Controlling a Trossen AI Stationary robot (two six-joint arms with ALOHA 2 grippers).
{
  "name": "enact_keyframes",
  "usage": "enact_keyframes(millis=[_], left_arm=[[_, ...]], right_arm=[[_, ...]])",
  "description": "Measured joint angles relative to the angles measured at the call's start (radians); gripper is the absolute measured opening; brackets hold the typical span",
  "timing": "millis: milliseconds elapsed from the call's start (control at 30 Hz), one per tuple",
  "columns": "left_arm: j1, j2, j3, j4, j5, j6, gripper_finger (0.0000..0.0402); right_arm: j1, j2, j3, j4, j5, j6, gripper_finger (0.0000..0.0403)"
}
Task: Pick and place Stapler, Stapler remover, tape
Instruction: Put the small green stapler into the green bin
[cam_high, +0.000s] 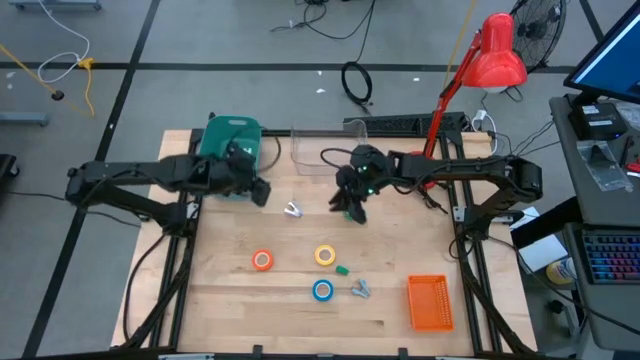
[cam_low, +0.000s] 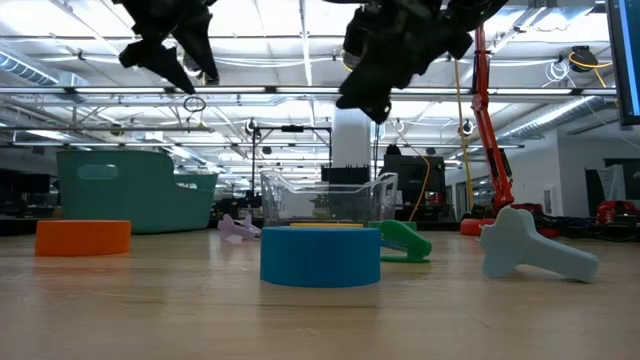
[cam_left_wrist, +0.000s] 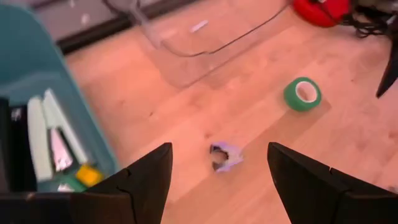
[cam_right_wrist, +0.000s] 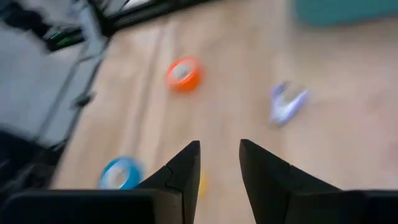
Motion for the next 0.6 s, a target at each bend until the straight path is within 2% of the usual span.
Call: enact_keyframes(millis=[167,333,600], left_arm=[[-0.127,-0.01,-0.071,0.067,-0.13,-0.071,0.0266],[-0.228,-0.068,-0.182,0.157,-0.179,-0.109,0.0266],[-0.362,-0.22,-0.299,0.2,-0.189,-0.072,0.0266]], right_arm=[[0.056,0.0,0.0,-0.107,-0.038,-0.016,0.0105],[0.158,0.0,0.0,-0.135,-0.023,-0.01,0.0105],[0.304,0.0,0.0,-0.18,0.157,0.093,0.0105]])
